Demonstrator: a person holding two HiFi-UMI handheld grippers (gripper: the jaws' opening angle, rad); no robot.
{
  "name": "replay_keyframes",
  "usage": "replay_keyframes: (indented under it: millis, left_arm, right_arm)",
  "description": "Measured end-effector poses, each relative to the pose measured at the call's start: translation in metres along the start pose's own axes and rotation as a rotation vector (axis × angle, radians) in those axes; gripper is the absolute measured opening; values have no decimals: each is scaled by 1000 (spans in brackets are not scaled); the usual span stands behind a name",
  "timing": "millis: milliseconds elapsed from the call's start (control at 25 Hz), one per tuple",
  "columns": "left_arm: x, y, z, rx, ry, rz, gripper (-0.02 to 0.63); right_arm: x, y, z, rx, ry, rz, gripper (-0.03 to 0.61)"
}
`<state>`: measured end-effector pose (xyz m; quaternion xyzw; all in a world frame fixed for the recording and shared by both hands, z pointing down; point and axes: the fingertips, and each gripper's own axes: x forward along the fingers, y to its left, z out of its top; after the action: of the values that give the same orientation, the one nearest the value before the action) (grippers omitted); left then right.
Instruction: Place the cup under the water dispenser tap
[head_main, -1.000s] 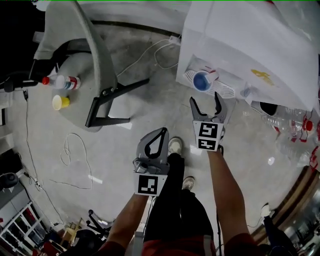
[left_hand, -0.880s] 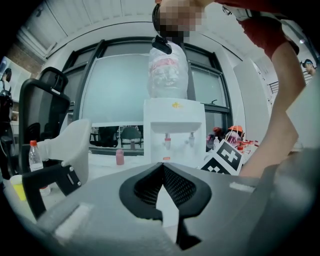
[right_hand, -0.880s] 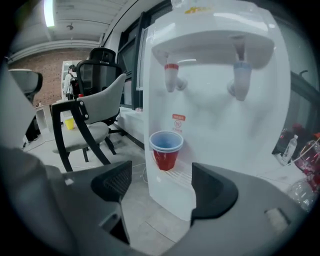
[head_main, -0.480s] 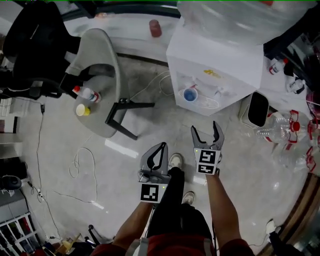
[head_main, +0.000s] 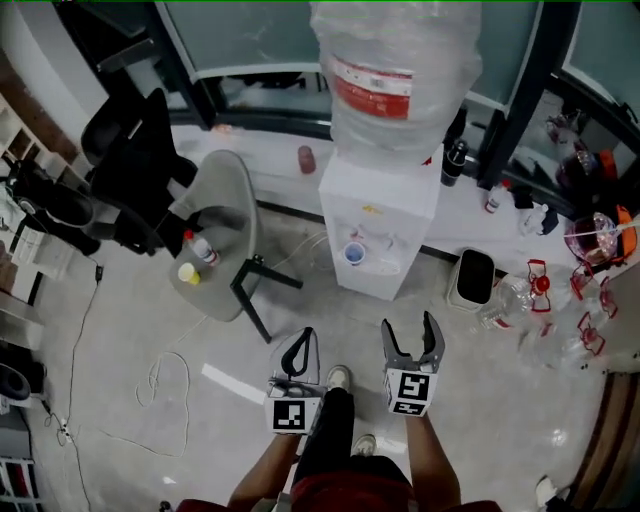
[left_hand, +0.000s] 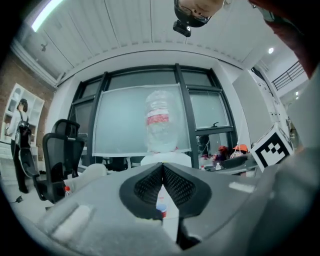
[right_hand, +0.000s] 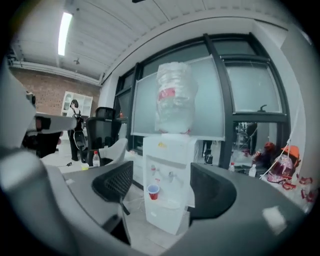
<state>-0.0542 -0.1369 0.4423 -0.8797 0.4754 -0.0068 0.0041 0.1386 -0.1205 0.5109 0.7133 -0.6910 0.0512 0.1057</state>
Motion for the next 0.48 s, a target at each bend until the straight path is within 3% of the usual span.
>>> replay_keyframes:
  millis: [480]
  left_arm:
    - [-119, -44, 127, 84, -119, 10, 0]
  right_arm:
    - [-193, -27, 154, -56, -281, -14, 334]
